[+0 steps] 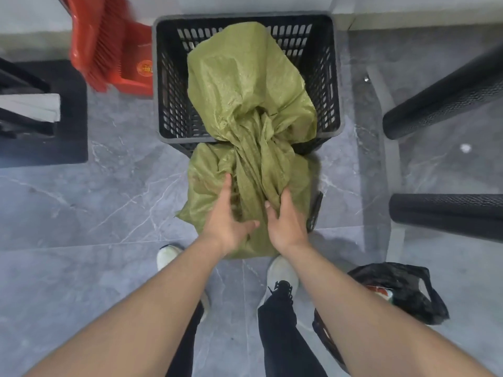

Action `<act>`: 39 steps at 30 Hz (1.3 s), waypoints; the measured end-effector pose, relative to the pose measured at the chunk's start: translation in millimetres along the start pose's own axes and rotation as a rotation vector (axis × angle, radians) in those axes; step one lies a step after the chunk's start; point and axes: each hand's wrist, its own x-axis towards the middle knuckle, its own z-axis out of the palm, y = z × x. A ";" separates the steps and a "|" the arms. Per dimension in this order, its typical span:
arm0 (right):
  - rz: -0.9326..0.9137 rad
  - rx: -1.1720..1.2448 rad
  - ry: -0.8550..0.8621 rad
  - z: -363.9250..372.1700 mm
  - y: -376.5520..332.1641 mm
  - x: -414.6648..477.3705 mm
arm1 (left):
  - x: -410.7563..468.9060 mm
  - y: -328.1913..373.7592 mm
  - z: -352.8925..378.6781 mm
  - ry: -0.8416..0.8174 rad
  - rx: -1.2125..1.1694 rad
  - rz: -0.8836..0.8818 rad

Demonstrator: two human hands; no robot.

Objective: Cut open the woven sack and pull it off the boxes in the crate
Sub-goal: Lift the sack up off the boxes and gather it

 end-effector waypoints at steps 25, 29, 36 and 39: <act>-0.152 0.132 0.108 -87.4 -133.4 -67.3 | -78.1 110.4 -85.5 0.193 -0.123 0.213; -0.089 0.130 0.098 -105.1 -162.8 -63.7 | -87.8 151.9 -105.3 0.227 -0.054 0.144; 0.003 0.071 0.038 -150.1 -228.7 -43.9 | -85.3 217.8 -141.8 0.228 -0.081 0.076; 0.046 0.035 0.005 -165.5 -255.7 -29.4 | -76.7 244.6 -159.8 0.141 -0.089 0.036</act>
